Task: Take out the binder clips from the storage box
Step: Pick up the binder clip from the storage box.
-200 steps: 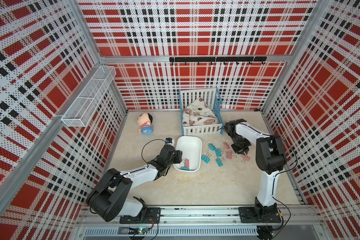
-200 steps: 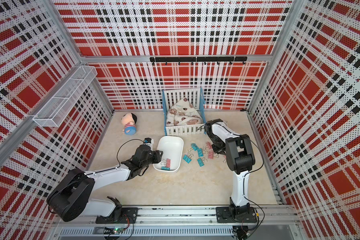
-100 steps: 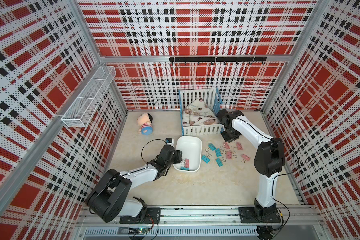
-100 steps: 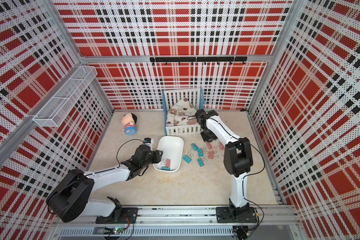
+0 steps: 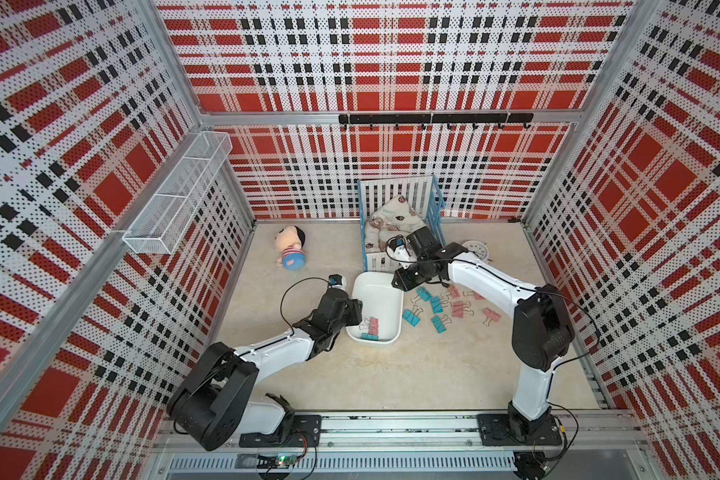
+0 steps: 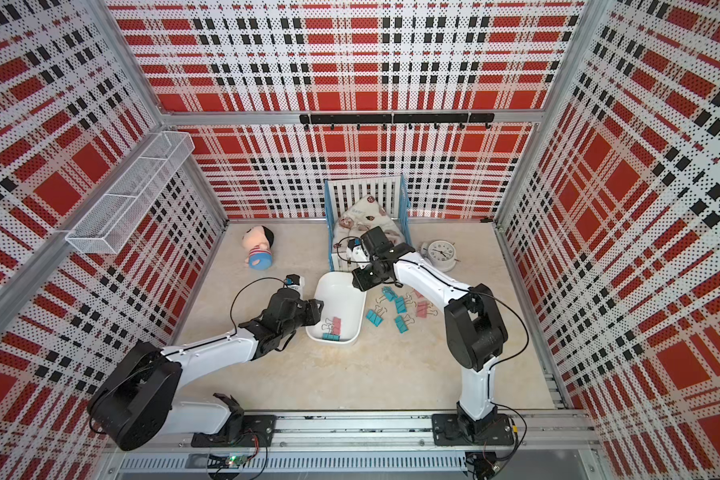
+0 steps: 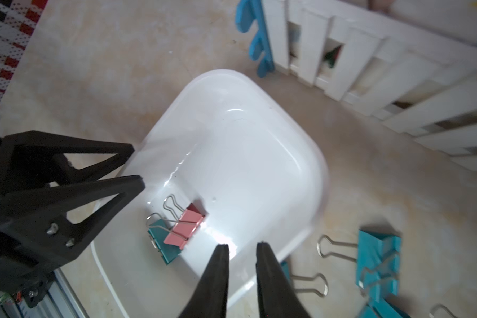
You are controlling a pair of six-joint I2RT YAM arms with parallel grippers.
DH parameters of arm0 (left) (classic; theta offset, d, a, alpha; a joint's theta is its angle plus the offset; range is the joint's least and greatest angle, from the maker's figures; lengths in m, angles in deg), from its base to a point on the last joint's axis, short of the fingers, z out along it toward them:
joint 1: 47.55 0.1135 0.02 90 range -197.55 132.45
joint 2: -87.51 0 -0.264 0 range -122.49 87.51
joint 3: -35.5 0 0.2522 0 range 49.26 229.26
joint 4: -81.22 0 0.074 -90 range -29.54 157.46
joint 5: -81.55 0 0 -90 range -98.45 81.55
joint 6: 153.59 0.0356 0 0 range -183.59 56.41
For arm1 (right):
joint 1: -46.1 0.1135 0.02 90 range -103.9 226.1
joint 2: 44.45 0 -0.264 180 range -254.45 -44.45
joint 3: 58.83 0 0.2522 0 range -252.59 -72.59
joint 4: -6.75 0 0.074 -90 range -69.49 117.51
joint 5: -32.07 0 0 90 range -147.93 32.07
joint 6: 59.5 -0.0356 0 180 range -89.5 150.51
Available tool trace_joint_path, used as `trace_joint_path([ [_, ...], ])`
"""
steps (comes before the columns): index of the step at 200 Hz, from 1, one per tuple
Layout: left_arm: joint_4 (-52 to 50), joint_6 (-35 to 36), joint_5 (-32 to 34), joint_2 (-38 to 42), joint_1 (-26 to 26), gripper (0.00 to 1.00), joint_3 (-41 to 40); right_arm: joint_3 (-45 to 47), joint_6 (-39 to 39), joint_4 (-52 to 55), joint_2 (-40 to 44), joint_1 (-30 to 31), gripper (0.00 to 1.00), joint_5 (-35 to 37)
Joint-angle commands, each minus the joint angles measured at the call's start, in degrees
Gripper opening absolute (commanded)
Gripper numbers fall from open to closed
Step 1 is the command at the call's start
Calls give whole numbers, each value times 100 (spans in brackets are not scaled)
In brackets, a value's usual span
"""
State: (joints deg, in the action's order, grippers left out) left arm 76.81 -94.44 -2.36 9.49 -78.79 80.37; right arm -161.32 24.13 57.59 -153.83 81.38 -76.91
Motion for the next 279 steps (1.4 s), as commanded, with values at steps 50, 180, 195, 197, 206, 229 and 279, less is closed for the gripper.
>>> trace_joint_path([
  [50, -288, -175, 268, -6, -30, 52, 149, 406, 0, -1055, -482, 520, 29, -1056],
  [180, -337, -179, 305, -101, -21, 52, 202, 988, 192, -1032, -426, 751, 29, -1354],
  [195, -344, -185, 305, -91, -15, 52, 195, 1003, 234, -978, -424, 760, 29, -1389],
  [197, -341, -191, 310, -91, -16, 52, 194, 1004, 252, -960, -425, 760, 29, -1392],
  [206, -337, -200, 316, -99, -21, 52, 185, 1032, 259, -938, -412, 769, 29, -1406],
  [229, -339, -191, 314, -102, -21, 52, 185, 1080, 289, -887, -428, 778, 29, -1412],
  [279, -337, -179, 306, -155, -16, 52, 230, 1051, 338, -836, -490, 800, 25, -1527],
])
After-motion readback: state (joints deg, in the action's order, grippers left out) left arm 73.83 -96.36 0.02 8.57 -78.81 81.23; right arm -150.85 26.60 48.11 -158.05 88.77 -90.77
